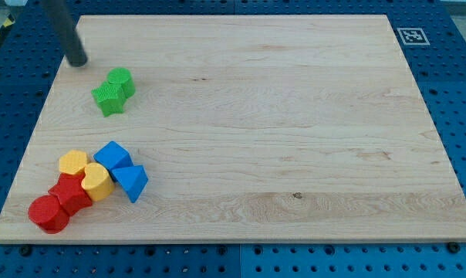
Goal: Separate the green star from the green circle
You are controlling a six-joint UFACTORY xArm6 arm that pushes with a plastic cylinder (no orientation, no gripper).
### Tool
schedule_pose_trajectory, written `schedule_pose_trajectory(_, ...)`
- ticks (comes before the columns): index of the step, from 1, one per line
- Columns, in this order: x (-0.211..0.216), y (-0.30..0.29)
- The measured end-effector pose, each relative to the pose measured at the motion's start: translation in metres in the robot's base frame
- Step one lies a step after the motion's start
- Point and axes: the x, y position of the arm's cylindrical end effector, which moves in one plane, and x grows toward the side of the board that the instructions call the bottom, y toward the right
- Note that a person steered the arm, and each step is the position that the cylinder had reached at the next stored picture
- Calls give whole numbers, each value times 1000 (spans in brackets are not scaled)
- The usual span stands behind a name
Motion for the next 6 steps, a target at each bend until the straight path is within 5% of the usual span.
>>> schedule_pose_trajectory(1, 53, 6)
schedule_pose_trajectory(5, 82, 92)
schedule_pose_trajectory(6, 108, 62)
